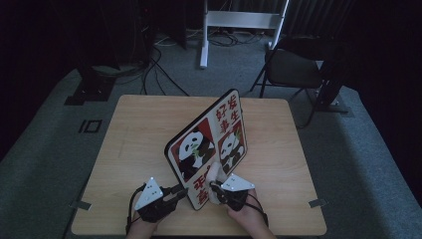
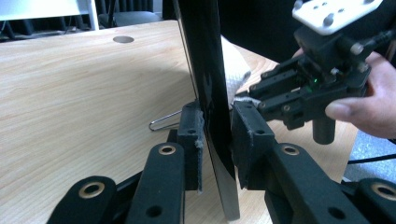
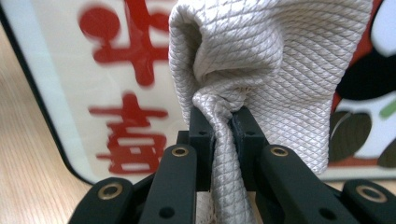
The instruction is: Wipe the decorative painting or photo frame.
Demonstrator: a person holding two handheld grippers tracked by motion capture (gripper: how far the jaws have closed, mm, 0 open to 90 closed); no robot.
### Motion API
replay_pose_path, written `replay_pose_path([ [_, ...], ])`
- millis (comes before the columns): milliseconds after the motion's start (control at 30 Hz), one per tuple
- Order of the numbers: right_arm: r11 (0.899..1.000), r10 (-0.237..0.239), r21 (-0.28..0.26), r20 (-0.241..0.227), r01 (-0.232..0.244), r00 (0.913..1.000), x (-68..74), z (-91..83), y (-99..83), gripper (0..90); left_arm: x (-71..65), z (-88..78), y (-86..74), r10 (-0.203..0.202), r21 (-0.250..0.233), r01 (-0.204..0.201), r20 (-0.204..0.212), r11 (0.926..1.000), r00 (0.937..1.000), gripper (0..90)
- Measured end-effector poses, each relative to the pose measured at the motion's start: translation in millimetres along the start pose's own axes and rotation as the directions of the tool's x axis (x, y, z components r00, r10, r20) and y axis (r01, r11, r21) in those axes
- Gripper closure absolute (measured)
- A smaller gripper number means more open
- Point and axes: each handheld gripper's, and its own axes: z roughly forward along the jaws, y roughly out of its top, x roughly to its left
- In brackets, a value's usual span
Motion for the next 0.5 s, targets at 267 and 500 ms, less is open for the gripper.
replay_pose_path([
  [267,0.999,0.014,0.043,0.003,-0.014,0.9999,-1.3,4.3,-13.0,81.0,0.3,0.2,-0.3,0.000,-0.001,0.000,0.000,1.0000,1.0000,74.8],
  [500,0.998,0.026,0.058,-0.005,-0.025,0.9997,-2.0,4.0,-14.0,81.2,1.0,0.5,-1.0,-0.004,-0.005,0.004,0.003,1.0000,1.0000,74.8],
])
